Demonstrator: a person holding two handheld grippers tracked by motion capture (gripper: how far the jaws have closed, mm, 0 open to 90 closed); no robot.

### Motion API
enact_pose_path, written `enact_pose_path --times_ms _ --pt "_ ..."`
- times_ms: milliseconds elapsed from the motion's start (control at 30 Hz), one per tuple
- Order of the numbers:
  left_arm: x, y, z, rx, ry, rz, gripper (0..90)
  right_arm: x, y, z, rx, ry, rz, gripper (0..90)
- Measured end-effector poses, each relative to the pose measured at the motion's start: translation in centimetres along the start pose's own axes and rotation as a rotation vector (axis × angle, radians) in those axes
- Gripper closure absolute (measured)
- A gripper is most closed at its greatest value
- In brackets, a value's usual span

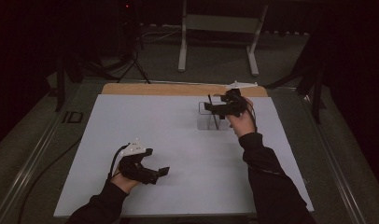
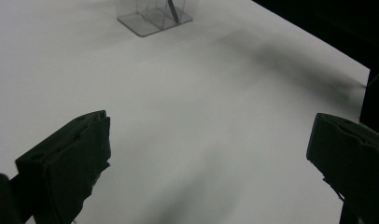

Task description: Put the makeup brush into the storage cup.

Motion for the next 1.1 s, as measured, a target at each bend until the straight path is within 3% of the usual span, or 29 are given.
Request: enact_pose_path --times_ms 133,333,467,533,633,667,867,1100 --pt "0.1 0.1 0.1 -0.004 -0.002 -0.001 1.0 0.5 -0.6 0.2 0.039 0.035 0.001 11.6" --pt "0.4 0.3 0.7 -0.03 0.032 -0.012 1.0 1.8 -1.7 0.2 -0.001 0.075 0.062 18.6" --pt "0.6 0.7 1.0 -0.043 0.051 -0.05 1.1 2.6 -2.3 -0.3 0.066 0.076 0.054 17.4" --pt "0.8 0.9 1.1 -0.05 0.056 -0.07 1.1 3.1 -2.8 -0.7 0.08 0.062 0.074 15.4" --pt "1.0 0.9 1.2 -0.078 0.05 -0.063 1.0 3.6 -3.3 -1.6 0.092 0.024 0.102 15.7" --pt "1.1 0.9 1.3 -0.082 0.049 -0.064 1.1 3.8 -3.4 -1.8 0.104 0.036 0.096 17.3" --pt "1.7 0.6 1.6 -0.081 0.068 -0.095 1.1 5.1 -4.7 -3.4 0.118 0.032 0.165 18.7" --pt "2.5 -0.1 1.0 -0.115 0.051 -0.085 1.1 6.8 -5.4 -5.1 0.16 0.018 0.202 18.6"
Point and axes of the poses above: each handheld gripper's, and its own axes: x roughly backward along the jaws, z roughly out of its top, y roughly to its right, the point moved 8 cm from there along -x, roughly forward along the jaws, and after that the axes turned 5 degrees about y, right-handed, at the moved point
